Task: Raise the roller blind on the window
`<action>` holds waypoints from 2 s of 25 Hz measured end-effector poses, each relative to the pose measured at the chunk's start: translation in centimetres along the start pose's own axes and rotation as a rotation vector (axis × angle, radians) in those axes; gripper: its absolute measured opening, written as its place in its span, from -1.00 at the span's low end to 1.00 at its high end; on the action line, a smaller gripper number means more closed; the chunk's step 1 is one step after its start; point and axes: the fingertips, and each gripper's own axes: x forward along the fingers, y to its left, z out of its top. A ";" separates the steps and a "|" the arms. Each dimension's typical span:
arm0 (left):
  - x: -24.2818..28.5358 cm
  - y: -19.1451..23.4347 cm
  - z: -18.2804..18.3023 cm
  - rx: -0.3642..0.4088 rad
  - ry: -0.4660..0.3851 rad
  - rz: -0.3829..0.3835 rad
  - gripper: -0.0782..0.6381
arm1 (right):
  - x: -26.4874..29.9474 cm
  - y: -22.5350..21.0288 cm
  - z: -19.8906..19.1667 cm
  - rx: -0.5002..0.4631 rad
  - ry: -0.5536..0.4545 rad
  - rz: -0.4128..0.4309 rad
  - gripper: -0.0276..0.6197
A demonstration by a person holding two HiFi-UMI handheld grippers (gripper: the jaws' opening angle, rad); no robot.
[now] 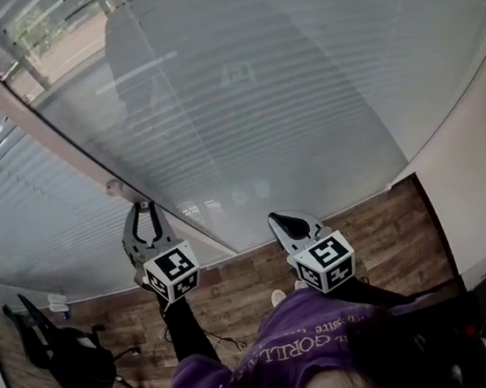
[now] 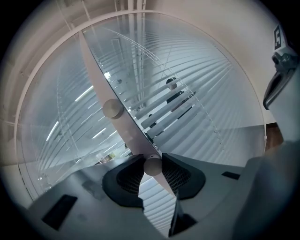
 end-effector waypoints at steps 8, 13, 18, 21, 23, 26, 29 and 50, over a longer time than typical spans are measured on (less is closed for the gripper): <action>-0.1 0.7 0.7 -0.333 -0.081 -0.030 -0.43 | 0.1 0.2 0.3 -0.007 0.002 -0.003 -0.92; 0.0 1.7 0.3 -0.632 -0.095 -0.045 -0.43 | 0.1 0.4 0.3 -0.018 0.000 0.000 -0.92; -0.3 1.4 0.6 -0.506 -0.093 -0.046 -0.43 | 0.0 0.3 0.1 -0.024 0.006 0.003 -0.92; -0.4 1.0 0.8 -0.346 -0.063 -0.037 -0.43 | -0.1 0.2 0.0 -0.025 0.009 0.002 -0.92; -0.3 0.9 1.0 -0.296 -0.052 -0.035 -0.43 | -0.1 0.1 0.1 -0.026 0.009 -0.001 -0.92; -0.2 0.7 0.8 -0.235 -0.035 -0.025 -0.43 | -0.1 0.0 0.2 -0.028 0.008 -0.002 -0.92; -0.2 0.4 0.3 -0.194 -0.024 -0.023 -0.44 | -0.2 0.0 0.2 -0.031 0.009 0.001 -0.92; -0.7 0.8 0.5 -0.485 -0.083 0.016 -0.43 | -0.1 0.2 -0.1 -0.026 0.018 0.010 -0.92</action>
